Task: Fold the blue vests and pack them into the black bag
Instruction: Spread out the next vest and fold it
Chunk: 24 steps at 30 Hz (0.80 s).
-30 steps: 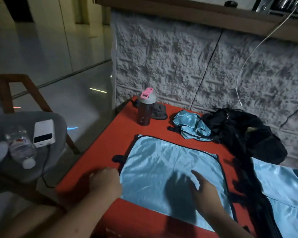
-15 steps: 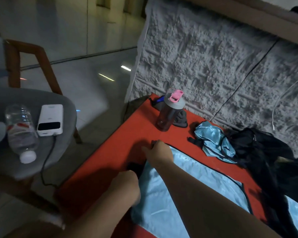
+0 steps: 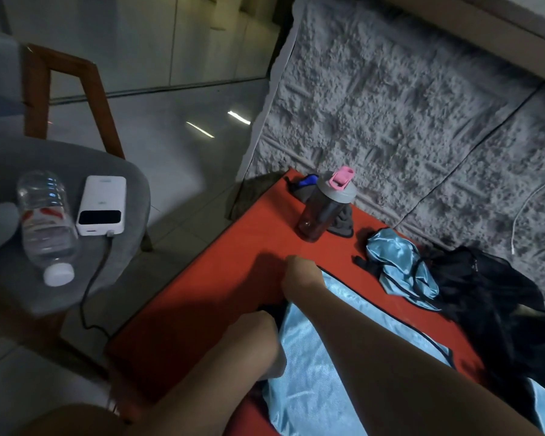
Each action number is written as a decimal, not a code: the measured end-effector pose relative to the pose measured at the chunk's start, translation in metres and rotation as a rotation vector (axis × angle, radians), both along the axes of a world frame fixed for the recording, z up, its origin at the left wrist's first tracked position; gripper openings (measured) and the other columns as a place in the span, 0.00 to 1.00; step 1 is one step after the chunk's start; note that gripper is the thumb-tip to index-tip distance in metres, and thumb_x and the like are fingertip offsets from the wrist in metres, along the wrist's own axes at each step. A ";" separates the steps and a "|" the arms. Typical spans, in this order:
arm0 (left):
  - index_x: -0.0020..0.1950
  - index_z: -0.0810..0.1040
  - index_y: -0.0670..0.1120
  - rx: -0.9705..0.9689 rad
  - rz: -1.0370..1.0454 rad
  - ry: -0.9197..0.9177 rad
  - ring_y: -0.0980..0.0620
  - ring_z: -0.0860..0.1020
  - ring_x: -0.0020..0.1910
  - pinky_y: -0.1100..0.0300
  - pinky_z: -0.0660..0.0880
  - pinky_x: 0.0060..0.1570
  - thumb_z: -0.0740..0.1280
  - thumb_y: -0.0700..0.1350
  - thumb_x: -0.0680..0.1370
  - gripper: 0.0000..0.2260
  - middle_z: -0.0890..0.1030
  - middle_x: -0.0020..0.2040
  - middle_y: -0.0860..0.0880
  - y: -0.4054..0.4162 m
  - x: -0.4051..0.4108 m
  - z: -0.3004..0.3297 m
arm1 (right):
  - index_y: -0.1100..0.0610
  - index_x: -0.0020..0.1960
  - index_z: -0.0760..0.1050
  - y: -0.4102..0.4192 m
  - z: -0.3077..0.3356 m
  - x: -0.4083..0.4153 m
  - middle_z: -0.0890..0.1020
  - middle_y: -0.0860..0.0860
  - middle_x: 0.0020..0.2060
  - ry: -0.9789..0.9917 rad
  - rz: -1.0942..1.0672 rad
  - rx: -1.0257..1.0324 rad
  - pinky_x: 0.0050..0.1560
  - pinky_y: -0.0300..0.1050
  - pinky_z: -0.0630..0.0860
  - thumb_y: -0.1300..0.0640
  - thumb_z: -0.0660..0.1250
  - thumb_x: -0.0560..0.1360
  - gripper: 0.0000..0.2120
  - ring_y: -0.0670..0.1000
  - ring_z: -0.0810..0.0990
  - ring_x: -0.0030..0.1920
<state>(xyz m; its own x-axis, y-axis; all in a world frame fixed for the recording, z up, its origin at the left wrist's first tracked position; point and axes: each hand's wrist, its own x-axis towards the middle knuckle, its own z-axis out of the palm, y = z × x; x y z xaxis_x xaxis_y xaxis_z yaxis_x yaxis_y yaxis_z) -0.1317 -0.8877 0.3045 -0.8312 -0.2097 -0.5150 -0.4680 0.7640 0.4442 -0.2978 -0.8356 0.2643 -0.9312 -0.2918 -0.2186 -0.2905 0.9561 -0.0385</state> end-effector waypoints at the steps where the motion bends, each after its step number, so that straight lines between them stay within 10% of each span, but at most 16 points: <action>1: 0.45 0.74 0.44 0.002 0.000 0.013 0.47 0.83 0.52 0.60 0.73 0.40 0.69 0.41 0.72 0.05 0.82 0.53 0.46 0.000 0.001 0.001 | 0.58 0.59 0.78 0.002 0.000 -0.002 0.84 0.58 0.54 -0.001 -0.001 -0.017 0.46 0.45 0.74 0.64 0.61 0.77 0.14 0.60 0.83 0.58; 15: 0.36 0.75 0.40 0.354 -0.153 0.131 0.44 0.83 0.34 0.49 0.84 0.35 0.69 0.39 0.66 0.05 0.78 0.33 0.46 0.065 -0.011 0.037 | 0.61 0.38 0.78 0.112 0.048 -0.004 0.78 0.56 0.30 0.052 -0.180 -0.305 0.29 0.42 0.77 0.59 0.62 0.74 0.10 0.58 0.83 0.33; 20: 0.40 0.70 0.43 0.249 -0.214 0.231 0.46 0.76 0.37 0.61 0.67 0.27 0.68 0.41 0.70 0.07 0.76 0.39 0.47 0.141 -0.018 0.044 | 0.61 0.39 0.82 0.190 0.059 -0.009 0.83 0.60 0.35 0.014 -0.322 -0.498 0.34 0.59 0.84 0.66 0.63 0.70 0.10 0.63 0.85 0.34; 24: 0.45 0.71 0.44 0.205 -0.213 0.316 0.47 0.72 0.37 0.59 0.67 0.32 0.68 0.40 0.72 0.07 0.72 0.37 0.50 0.206 -0.015 0.044 | 0.54 0.30 0.80 0.260 0.060 -0.016 0.78 0.50 0.23 0.064 -0.438 -0.517 0.29 0.46 0.80 0.68 0.68 0.67 0.13 0.54 0.79 0.27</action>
<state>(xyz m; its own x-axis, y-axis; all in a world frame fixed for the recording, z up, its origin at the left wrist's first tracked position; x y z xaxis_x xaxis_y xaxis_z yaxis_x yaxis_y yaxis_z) -0.1466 -0.6820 0.3485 -0.9683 0.0635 -0.2416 -0.1264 0.7097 0.6931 -0.3133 -0.5760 0.3242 -0.9936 0.0635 -0.0932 0.1028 0.8495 -0.5175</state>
